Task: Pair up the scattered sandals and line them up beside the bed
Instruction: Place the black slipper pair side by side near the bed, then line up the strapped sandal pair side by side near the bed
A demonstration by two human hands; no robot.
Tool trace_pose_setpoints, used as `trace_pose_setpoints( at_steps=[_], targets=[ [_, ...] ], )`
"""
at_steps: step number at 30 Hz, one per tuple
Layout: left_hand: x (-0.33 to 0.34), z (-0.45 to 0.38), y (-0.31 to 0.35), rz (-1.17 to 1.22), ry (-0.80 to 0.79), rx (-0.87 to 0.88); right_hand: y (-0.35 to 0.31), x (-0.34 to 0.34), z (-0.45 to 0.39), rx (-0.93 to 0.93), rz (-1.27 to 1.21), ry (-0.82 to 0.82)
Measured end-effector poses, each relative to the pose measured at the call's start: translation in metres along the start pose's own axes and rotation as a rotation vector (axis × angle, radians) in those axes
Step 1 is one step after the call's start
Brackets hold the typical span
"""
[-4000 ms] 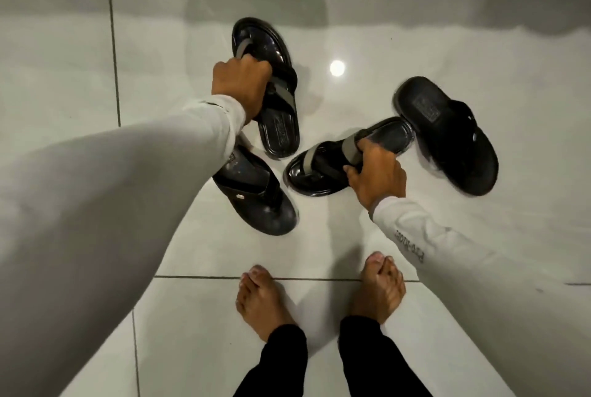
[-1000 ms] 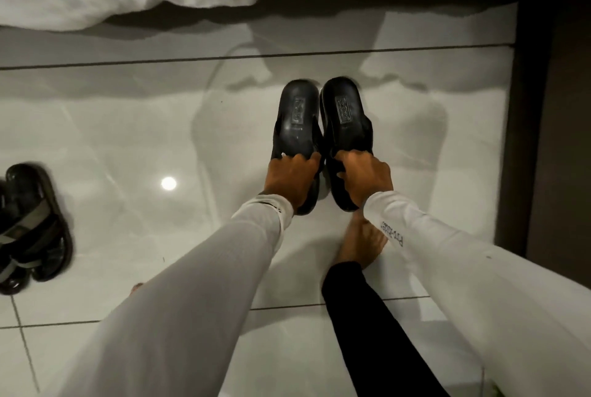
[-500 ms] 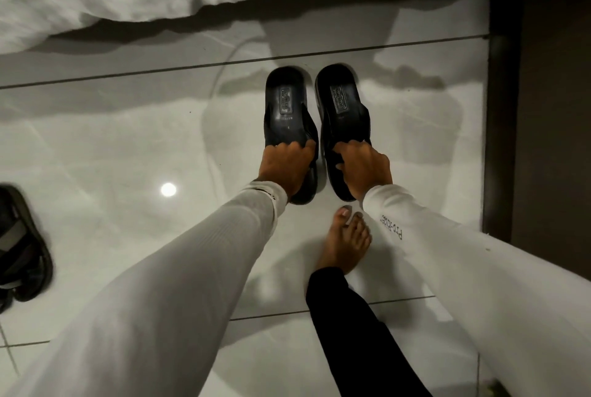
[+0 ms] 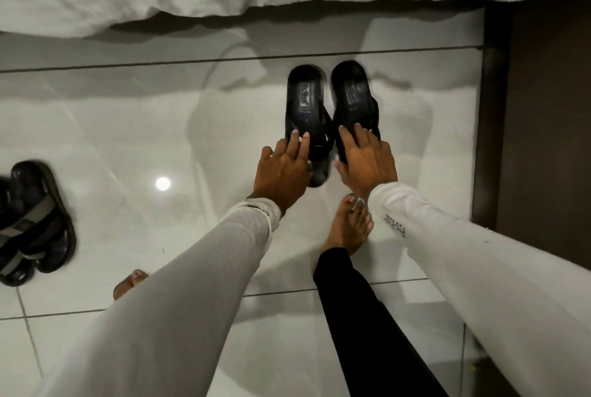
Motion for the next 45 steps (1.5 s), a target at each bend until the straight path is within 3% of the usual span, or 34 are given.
trace_pose_setpoints(
  at_steps=[7,19,26,30,35,40,45],
  targets=[
    [0.032,0.102,-0.085,0.076,0.003,-0.092,-0.109,0.007,0.039,-0.033,0.169,-0.028],
    [0.132,0.325,-0.362,0.239,0.028,-0.389,-0.453,0.078,0.065,-0.260,0.286,-0.120],
    [0.184,0.387,-0.490,0.248,-0.030,-0.419,-0.607,0.104,0.052,-0.290,0.246,-0.253],
    [0.196,0.393,-0.531,0.263,-0.095,-0.509,-0.647,0.117,0.040,-0.237,0.121,-0.415],
    [0.195,0.363,-0.554,0.167,-0.132,-0.455,-0.659,0.120,0.021,-0.222,0.091,-0.401],
    [0.186,0.322,-0.570,0.219,-0.183,-0.337,-0.668,0.122,-0.001,-0.397,0.154,-0.329],
    [0.197,0.302,-0.581,0.277,-0.293,-0.330,-0.672,0.142,-0.025,-0.476,0.208,-0.462]
  ],
)
Point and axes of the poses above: each hand's wrist, its own z-axis away from the middle knuckle, its own x-axis out of the palm, y = z × x, the point moved 4 cm from there along -z, towards the middle knuckle, and after that the axes turned 13 degrees about -y, right-handed, at the moved point
